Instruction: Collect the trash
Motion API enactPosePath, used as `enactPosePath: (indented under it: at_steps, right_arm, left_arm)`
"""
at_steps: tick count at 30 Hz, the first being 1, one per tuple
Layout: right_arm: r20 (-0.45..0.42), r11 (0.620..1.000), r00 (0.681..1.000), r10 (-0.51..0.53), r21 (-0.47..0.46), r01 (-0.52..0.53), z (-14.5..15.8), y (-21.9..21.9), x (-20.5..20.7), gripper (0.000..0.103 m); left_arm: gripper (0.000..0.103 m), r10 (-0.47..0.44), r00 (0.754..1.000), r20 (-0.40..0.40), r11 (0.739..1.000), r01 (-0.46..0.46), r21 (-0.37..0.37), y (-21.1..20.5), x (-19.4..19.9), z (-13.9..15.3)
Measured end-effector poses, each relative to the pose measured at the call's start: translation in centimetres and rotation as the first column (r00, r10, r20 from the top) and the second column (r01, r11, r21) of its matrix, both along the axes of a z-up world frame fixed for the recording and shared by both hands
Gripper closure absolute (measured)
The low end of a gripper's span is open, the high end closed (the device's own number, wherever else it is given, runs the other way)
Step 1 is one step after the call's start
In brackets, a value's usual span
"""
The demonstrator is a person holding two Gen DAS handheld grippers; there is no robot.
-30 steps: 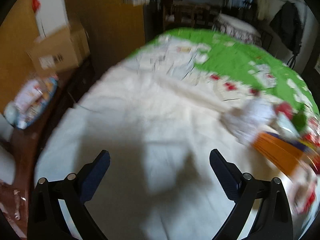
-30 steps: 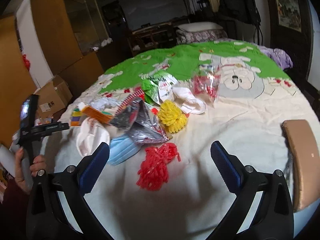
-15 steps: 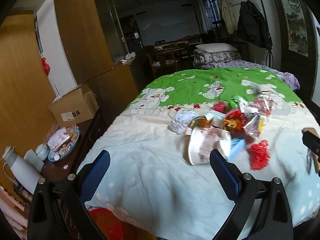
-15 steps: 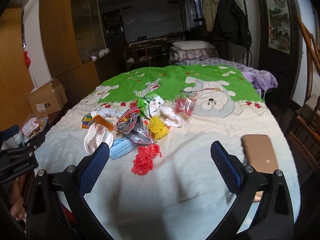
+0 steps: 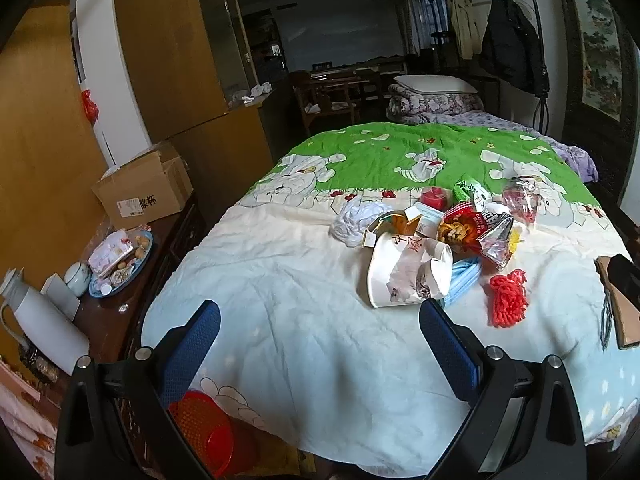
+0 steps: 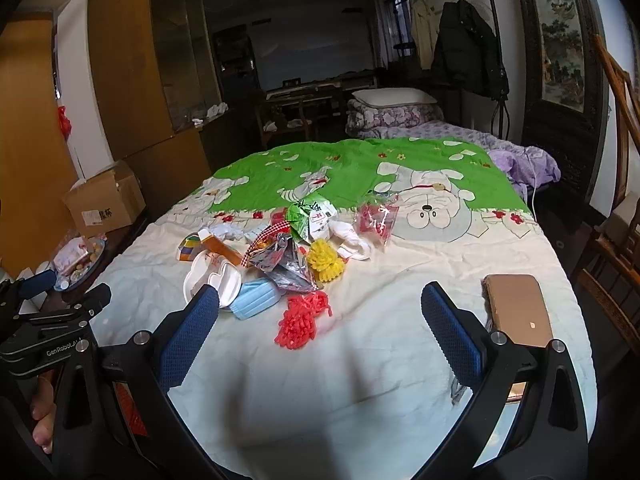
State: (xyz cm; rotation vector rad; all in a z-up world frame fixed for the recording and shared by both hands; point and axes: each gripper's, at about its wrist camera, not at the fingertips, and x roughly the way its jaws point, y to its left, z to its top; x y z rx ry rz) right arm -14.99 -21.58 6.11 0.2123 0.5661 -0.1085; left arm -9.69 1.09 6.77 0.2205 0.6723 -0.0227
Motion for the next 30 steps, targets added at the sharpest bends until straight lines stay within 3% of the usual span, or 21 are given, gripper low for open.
enactPosePath:
  at_steps: [30]
  right_arm:
    - [-0.03,1.0,1.0,0.009,0.003,-0.009,-1.2,1.0,1.6,0.006]
  left_arm:
    - [0.006,0.008,0.999,-0.053,1.0,-0.008,-0.004,0.6,2.0,-1.9]
